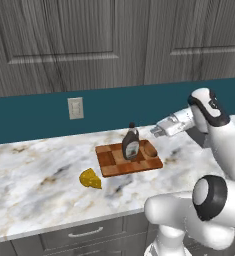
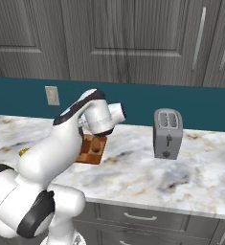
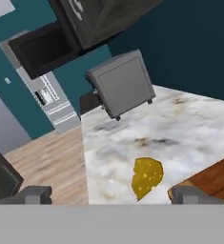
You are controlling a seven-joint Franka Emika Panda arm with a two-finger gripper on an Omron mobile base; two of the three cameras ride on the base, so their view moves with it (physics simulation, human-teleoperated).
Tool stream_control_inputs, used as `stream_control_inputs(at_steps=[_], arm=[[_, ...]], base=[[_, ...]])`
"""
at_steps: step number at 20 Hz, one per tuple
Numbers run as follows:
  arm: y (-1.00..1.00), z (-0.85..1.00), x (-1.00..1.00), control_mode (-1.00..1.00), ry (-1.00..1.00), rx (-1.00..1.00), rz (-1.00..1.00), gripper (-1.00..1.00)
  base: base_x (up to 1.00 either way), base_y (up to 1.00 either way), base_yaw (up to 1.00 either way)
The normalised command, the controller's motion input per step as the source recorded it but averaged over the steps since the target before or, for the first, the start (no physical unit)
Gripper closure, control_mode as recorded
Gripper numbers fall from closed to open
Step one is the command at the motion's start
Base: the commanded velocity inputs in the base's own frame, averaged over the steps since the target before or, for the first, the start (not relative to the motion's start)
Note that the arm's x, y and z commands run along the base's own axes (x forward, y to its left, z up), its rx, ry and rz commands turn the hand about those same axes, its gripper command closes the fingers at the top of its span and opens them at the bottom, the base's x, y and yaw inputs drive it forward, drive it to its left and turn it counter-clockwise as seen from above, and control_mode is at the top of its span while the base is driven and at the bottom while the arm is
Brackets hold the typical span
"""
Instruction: Retrieve the reheated potato from the microwave, then place the potato, cheese, and condiment on the cutting board.
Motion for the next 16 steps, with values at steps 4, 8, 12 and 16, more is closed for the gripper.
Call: stream_control_inputs(at_steps=[4, 8, 12, 16], arm=[[0.26, 0.15, -0.48, -1.0, 0.23, -0.16, -0.17, -1.0], [0.42, 0.05, -0.45, -1.0, 0.2, -0.28, -0.18, -1.0], [0.51, 0.0, -0.33, -1.0, 0.14, -0.35, -0.16, -1.0], [0.55, 0.0, -0.18, -1.0, 0.07, -0.42, -0.09, -1.0]], base=[[0.0, 0.0, 0.0], [0.0, 0.0, 0.0], [0.0, 0.0, 0.0], [0.0, 0.0, 0.0]])
